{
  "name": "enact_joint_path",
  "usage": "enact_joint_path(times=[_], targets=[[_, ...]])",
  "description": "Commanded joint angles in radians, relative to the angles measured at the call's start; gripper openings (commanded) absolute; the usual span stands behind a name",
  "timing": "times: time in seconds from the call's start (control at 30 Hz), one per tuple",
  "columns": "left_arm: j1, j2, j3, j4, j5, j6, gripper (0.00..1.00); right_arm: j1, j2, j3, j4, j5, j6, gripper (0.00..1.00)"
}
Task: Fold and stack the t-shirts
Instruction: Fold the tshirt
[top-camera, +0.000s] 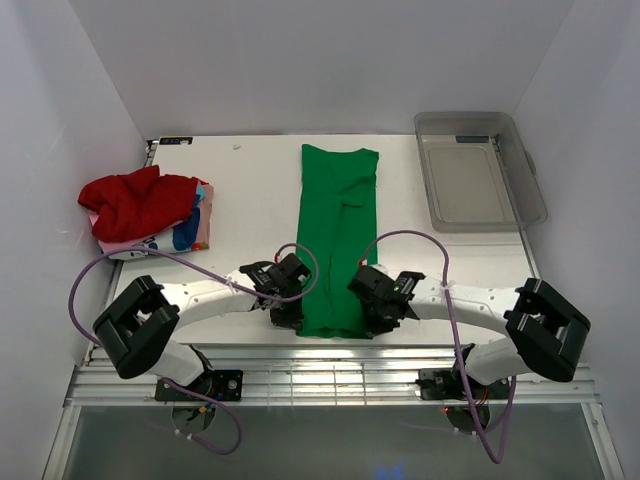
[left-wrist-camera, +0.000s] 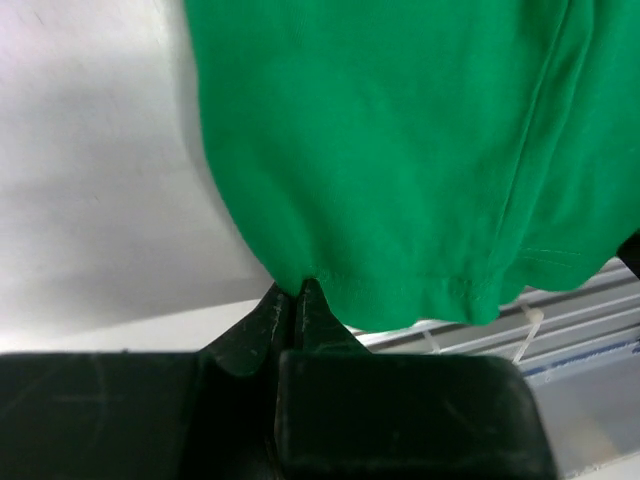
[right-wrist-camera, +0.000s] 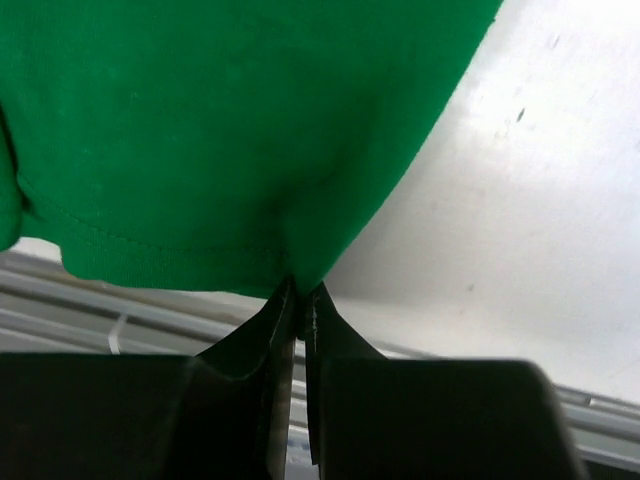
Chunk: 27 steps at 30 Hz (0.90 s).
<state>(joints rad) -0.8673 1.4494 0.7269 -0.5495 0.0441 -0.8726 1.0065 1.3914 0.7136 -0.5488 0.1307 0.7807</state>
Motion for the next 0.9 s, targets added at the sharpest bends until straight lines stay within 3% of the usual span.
enact_joint_path(times=[0.0,0.13,0.37,0.73,0.87], targets=[[-0.038,-0.017,-0.035,-0.082,0.013,-0.020,0.00,0.063,-0.041,-0.022,-0.138,-0.003,0.066,0.08],[-0.041,-0.069,0.072,-0.141,-0.077,-0.017,0.00,0.066,-0.068,0.102,-0.207,0.082,0.083,0.08],[-0.032,0.025,0.315,-0.216,-0.223,0.038,0.00,0.054,0.029,0.323,-0.303,0.239,0.048,0.08],[0.126,0.221,0.466,-0.122,-0.214,0.185,0.00,-0.137,0.184,0.438,-0.218,0.319,-0.138,0.08],[0.181,0.319,0.587,-0.102,-0.213,0.237,0.00,-0.233,0.256,0.503,-0.182,0.323,-0.213,0.08]])
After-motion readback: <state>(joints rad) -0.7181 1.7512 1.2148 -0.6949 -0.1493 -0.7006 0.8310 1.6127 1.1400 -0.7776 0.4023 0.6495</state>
